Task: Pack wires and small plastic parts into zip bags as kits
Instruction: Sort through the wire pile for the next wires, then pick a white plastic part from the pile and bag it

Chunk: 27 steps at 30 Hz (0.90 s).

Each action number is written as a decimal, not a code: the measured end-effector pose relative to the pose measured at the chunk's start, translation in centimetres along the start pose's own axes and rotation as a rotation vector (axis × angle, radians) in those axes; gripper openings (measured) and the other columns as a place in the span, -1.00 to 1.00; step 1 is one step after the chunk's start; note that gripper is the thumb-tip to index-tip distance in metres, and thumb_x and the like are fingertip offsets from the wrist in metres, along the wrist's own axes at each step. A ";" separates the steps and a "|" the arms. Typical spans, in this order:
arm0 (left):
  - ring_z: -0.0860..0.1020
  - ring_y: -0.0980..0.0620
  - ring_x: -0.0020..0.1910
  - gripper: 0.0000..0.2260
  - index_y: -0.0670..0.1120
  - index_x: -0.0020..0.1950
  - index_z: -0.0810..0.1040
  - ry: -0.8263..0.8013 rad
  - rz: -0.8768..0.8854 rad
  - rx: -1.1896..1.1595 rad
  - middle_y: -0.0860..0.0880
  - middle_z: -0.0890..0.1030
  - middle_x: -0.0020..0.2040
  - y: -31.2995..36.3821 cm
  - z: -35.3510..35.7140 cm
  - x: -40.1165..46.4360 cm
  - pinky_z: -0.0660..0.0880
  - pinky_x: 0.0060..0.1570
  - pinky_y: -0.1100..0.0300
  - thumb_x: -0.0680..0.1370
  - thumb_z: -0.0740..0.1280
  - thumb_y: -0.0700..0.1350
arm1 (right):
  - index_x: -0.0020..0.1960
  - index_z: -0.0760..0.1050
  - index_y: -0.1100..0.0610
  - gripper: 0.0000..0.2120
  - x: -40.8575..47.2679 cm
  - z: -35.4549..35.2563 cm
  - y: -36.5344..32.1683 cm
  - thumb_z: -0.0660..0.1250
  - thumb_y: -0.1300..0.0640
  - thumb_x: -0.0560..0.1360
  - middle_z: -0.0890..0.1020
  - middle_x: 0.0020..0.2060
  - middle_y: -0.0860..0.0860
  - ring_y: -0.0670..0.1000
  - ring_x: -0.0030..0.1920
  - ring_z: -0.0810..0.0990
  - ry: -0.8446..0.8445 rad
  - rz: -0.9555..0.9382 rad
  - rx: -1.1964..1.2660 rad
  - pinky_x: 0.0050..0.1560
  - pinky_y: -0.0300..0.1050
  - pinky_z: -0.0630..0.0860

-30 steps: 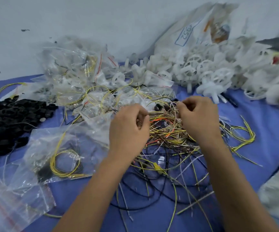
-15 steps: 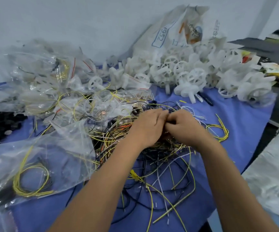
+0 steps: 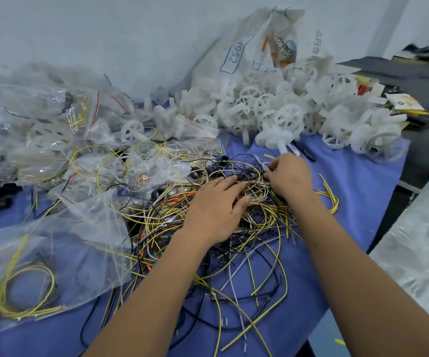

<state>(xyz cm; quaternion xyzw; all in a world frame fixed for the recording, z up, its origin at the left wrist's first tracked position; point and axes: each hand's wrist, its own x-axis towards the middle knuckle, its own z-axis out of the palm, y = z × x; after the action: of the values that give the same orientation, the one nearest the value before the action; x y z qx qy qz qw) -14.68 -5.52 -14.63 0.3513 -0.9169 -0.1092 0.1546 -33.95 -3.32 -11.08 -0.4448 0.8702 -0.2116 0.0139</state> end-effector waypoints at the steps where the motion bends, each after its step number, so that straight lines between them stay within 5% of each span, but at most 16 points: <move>1: 0.18 0.00 0.60 -0.52 0.13 0.60 0.29 0.002 -0.001 -0.008 0.07 0.26 0.63 0.0 0.0 0.0 0.07 0.59 0.02 0.71 0.01 0.22 | -0.01 0.71 0.18 -0.80 -0.1 0.0 0.0 0.49 0.05 0.51 0.71 -0.12 0.20 0.21 -0.06 0.65 0.009 0.011 0.029 0.01 0.01 0.60; 7: 0.31 0.01 0.53 -0.60 0.03 0.49 0.49 0.041 -0.033 -0.238 0.02 0.40 0.55 0.2 -1.0 -0.4 0.20 0.52 0.09 0.70 0.17 0.12 | -0.15 0.66 0.23 -0.78 -2.1 -1.0 -0.4 0.41 0.08 0.55 0.66 -0.25 0.22 0.26 -0.18 0.61 0.235 -0.090 0.127 -0.21 0.04 0.56; 10: 0.48 0.04 0.31 -0.74 -0.04 0.26 0.64 0.242 -0.010 -0.304 0.02 0.56 0.30 0.1 -2.6 -1.6 0.39 0.31 0.15 0.68 0.27 0.02 | -0.24 0.59 0.22 -0.75 -3.1 -2.2 -2.0 0.38 0.11 0.56 0.57 -0.27 0.21 0.23 -0.26 0.49 0.390 -0.204 0.185 -0.28 0.02 0.39; 14: 0.47 0.04 0.13 -0.90 -0.06 0.03 0.67 0.502 -0.051 -0.155 0.03 0.56 0.06 -1.6 -5.5 -4.6 0.36 0.06 0.24 0.59 0.39 -0.07 | -0.09 0.65 0.21 -0.80 -4.9 -3.2 -6.6 0.37 0.09 0.57 0.68 -0.21 0.15 0.13 -0.20 0.59 0.460 -0.330 0.425 -0.12 0.01 0.52; 17: 0.41 -0.06 0.13 -0.87 -0.08 0.01 0.64 0.633 -0.290 0.060 -0.04 0.50 0.05 -4.5 -7.1 -7.6 0.43 0.04 0.12 0.47 0.46 -0.15 | 0.07 0.68 0.12 -0.82 -7.3 -2.8 -11.3 0.47 0.08 0.51 0.69 -0.21 -0.05 -0.09 -0.20 0.65 0.325 -0.331 0.742 -0.11 -0.27 0.55; 20: 0.37 -0.14 0.14 -0.67 -0.06 0.15 0.55 0.628 -0.558 0.202 -0.12 0.43 0.12 -7.6 -7.8 -11.0 0.43 0.09 0.03 0.40 0.47 -0.17 | -0.07 0.70 0.10 -0.94 -9.8 -0.9 -15.9 0.48 0.12 0.50 0.70 -0.31 -0.08 -0.14 -0.28 0.65 0.107 -0.313 0.955 -0.19 -0.20 0.59; 23: 0.44 -0.10 0.07 -0.65 -0.07 0.17 0.46 0.681 -0.630 -0.039 -0.09 0.45 0.12 -9.7 -7.9 -13.4 0.34 -0.03 0.14 0.44 0.47 -0.16 | -0.19 0.66 0.05 -0.87 -12.1 1.6 -19.4 0.46 0.19 0.53 0.63 -0.44 -0.12 -0.17 -0.43 0.53 -0.148 -0.165 1.255 -0.39 -0.24 0.47; 27: 0.49 0.20 -0.24 -0.73 0.03 -0.01 0.41 0.711 -0.677 -0.410 0.11 0.51 -0.20 -10.9 -7.9 -14.6 0.34 -0.27 0.39 0.49 0.50 -0.04 | -0.19 0.58 0.19 -0.85 -14.5 4.7 -22.4 0.38 0.28 0.57 0.48 -0.40 0.02 -0.11 -0.45 0.39 -0.579 0.129 1.770 -0.47 -0.28 0.30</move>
<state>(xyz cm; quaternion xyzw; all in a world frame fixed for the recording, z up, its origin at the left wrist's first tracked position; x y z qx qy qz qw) 5.08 -4.27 -13.70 0.6057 -0.6031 -0.2041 0.4773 -6.98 -5.21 -9.22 -0.2587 0.3779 -0.6774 0.5757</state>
